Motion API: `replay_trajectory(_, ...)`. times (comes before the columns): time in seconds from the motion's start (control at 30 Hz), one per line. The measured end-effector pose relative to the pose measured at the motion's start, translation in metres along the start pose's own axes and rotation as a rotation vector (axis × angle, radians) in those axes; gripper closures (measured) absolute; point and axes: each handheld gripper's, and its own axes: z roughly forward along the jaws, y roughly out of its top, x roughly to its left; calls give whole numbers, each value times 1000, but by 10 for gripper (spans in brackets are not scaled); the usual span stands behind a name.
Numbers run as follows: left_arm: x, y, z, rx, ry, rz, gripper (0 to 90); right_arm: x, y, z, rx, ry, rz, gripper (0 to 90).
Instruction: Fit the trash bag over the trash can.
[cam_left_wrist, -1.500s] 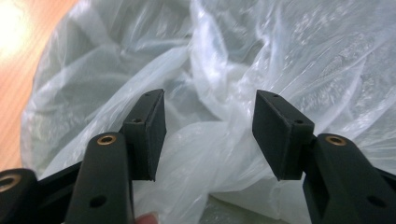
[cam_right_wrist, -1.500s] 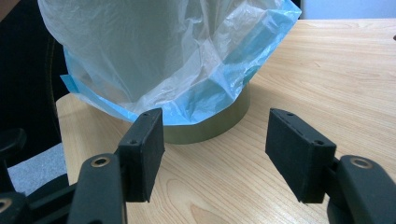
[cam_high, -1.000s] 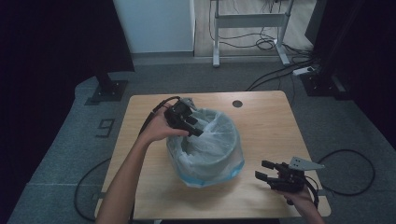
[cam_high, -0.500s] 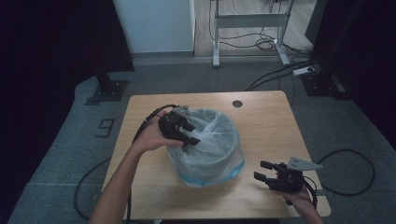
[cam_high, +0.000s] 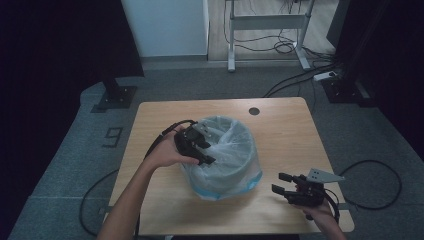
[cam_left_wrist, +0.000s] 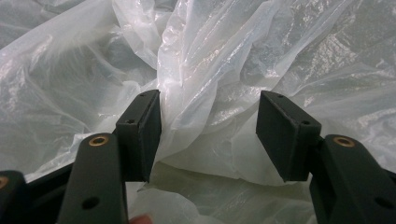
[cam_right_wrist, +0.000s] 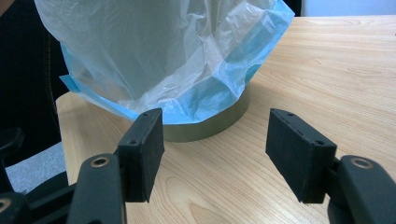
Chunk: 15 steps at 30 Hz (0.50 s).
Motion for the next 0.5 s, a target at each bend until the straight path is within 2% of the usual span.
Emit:
replay_trajectory(0.13, 0, -6, -5, -34, 4, -7, 403, -1, 1, -2, -4, -4, 3, 363)
replay_trajectory(0.2, 1, -9, -11, -71, 12, -12, 393, -1, 1, -2, -8, -6, 1, 363)
replay_trajectory(0.37, -1, -17, -28, -211, 45, -19, 359, -1, 2, -2, -8, -9, 0, 362)
replay_trajectory(0.5, -6, -24, -38, -290, 77, -22, 346, -1, 1, -1, -4, -12, -1, 360)
